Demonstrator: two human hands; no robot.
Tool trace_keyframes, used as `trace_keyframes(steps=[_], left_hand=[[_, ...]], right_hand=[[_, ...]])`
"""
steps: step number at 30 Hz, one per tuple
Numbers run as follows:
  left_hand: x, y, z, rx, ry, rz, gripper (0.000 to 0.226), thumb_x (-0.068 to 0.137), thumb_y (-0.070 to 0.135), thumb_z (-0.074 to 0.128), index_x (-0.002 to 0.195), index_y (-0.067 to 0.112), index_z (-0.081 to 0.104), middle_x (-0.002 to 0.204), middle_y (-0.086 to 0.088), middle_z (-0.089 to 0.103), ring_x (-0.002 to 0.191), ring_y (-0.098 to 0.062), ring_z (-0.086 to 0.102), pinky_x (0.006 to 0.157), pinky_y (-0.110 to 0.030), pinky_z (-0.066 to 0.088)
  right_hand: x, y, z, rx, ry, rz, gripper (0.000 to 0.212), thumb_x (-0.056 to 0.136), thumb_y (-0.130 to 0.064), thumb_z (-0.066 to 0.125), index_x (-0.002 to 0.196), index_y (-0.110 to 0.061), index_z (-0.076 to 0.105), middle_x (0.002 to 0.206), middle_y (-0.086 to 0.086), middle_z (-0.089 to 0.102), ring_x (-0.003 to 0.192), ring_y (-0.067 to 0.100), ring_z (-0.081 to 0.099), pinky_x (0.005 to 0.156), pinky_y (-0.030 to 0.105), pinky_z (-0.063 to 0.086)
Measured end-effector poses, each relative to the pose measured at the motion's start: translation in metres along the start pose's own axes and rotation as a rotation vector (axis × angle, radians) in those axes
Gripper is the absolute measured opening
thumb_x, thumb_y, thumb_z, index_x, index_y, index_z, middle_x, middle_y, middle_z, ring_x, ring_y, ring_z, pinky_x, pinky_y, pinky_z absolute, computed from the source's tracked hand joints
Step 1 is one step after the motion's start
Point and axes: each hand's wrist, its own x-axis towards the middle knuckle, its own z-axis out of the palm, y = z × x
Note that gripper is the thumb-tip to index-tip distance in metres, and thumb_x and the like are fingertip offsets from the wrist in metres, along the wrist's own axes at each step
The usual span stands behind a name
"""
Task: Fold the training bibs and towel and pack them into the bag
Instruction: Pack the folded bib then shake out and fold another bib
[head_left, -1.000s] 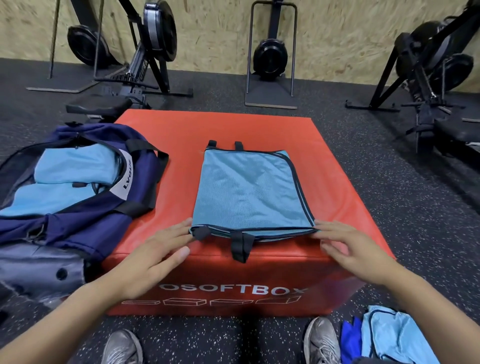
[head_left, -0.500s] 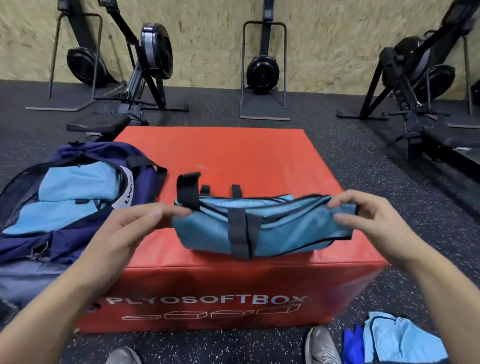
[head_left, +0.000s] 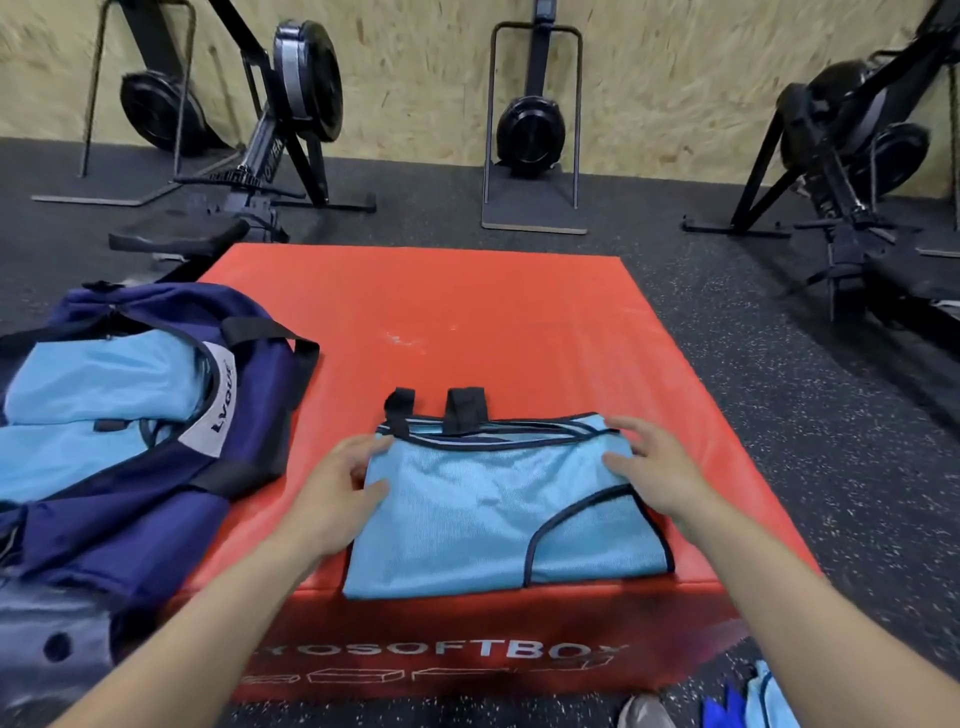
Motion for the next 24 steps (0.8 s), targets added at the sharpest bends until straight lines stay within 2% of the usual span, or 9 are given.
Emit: trace_keyframes(steps=[4, 7, 8, 10, 12, 15, 17, 20, 24], left_hand=[[0.001, 0.011, 0.000, -0.008, 0.058, 0.074, 0.061, 0.083, -0.020, 0.055, 0.129, 0.020, 0.059, 0.129, 0.015, 0.050, 0.079, 0.013, 0.054, 0.074, -0.002, 0.040], [0.008, 0.010, 0.000, 0.031, 0.084, 0.116, 0.061, 0.085, -0.018, 0.055, 0.133, 0.019, 0.057, 0.130, 0.017, 0.048, 0.096, 0.011, 0.053, 0.086, -0.001, 0.037], [0.009, 0.006, 0.000, 0.076, 0.064, 0.102, 0.060, 0.086, -0.016, 0.056, 0.136, 0.017, 0.056, 0.133, 0.014, 0.048, 0.107, 0.000, 0.055, 0.095, -0.007, 0.037], [0.010, -0.001, 0.001, 0.226, 0.048, 0.095, 0.059, 0.087, -0.007, 0.058, 0.141, 0.015, 0.054, 0.140, 0.010, 0.044, 0.124, -0.026, 0.052, 0.111, -0.031, 0.038], [0.005, 0.002, 0.001, 0.492, 0.143, 0.164, 0.054, 0.089, 0.010, 0.063, 0.142, 0.018, 0.054, 0.145, 0.005, 0.044, 0.129, -0.030, 0.046, 0.108, -0.046, 0.038], [-0.004, 0.016, 0.007, 0.713, 0.156, 0.413, 0.046, 0.093, 0.035, 0.048, 0.135, 0.020, 0.058, 0.145, -0.001, 0.048, 0.128, -0.025, 0.045, 0.102, -0.045, 0.038], [-0.007, 0.018, 0.015, 0.753, 0.059, 0.486, 0.048, 0.094, 0.039, 0.040, 0.132, 0.019, 0.062, 0.144, -0.001, 0.052, 0.127, -0.023, 0.050, 0.104, -0.038, 0.034], [-0.003, 0.010, 0.029, 0.854, -0.033, 0.458, 0.053, 0.094, 0.042, 0.038, 0.133, 0.015, 0.063, 0.145, -0.004, 0.054, 0.129, -0.026, 0.054, 0.109, -0.035, 0.026], [0.011, 0.002, 0.034, 0.861, -0.061, 0.394, 0.069, 0.097, 0.051, 0.024, 0.154, 0.014, 0.037, 0.162, 0.000, 0.029, 0.150, -0.018, 0.026, 0.120, -0.034, 0.006]], right_hand=[[0.000, -0.010, -0.004, 0.022, 0.108, -0.045, 0.046, 0.087, -0.004, 0.069, 0.124, -0.031, 0.065, 0.119, -0.004, 0.067, 0.119, 0.014, 0.059, 0.108, 0.038, 0.047], [0.004, -0.014, -0.005, 0.044, 0.135, -0.061, 0.045, 0.090, -0.004, 0.070, 0.125, -0.031, 0.064, 0.123, -0.002, 0.066, 0.121, 0.014, 0.057, 0.107, 0.036, 0.046], [0.006, -0.013, -0.003, 0.032, 0.118, -0.051, 0.045, 0.090, -0.003, 0.070, 0.126, -0.029, 0.064, 0.124, 0.000, 0.065, 0.121, 0.015, 0.058, 0.107, 0.035, 0.046], [0.008, -0.010, 0.001, -0.020, 0.094, -0.029, 0.046, 0.090, -0.004, 0.069, 0.131, -0.025, 0.062, 0.126, 0.003, 0.064, 0.118, 0.019, 0.059, 0.104, 0.036, 0.047], [0.007, -0.011, 0.006, -0.165, 0.179, -0.091, 0.048, 0.090, -0.010, 0.069, 0.135, -0.024, 0.058, 0.129, 0.003, 0.060, 0.119, 0.021, 0.057, 0.105, 0.038, 0.045], [0.000, -0.025, 0.028, -0.499, 0.283, -0.450, 0.043, 0.091, -0.016, 0.067, 0.133, -0.022, 0.060, 0.130, 0.002, 0.056, 0.122, 0.022, 0.050, 0.108, 0.038, 0.039], [-0.009, -0.039, 0.054, -0.544, 0.164, -0.582, 0.033, 0.093, -0.019, 0.064, 0.126, -0.022, 0.067, 0.129, -0.001, 0.060, 0.119, 0.021, 0.054, 0.106, 0.039, 0.041], [-0.017, -0.044, 0.088, -0.648, 0.010, -0.658, 0.031, 0.094, -0.020, 0.059, 0.124, -0.021, 0.068, 0.131, -0.003, 0.062, 0.122, 0.022, 0.057, 0.108, 0.041, 0.042], [-0.004, -0.042, 0.096, -0.748, -0.122, -0.508, 0.050, 0.106, -0.034, 0.040, 0.154, -0.023, 0.036, 0.162, -0.006, 0.027, 0.150, 0.015, 0.020, 0.123, 0.033, 0.012]])
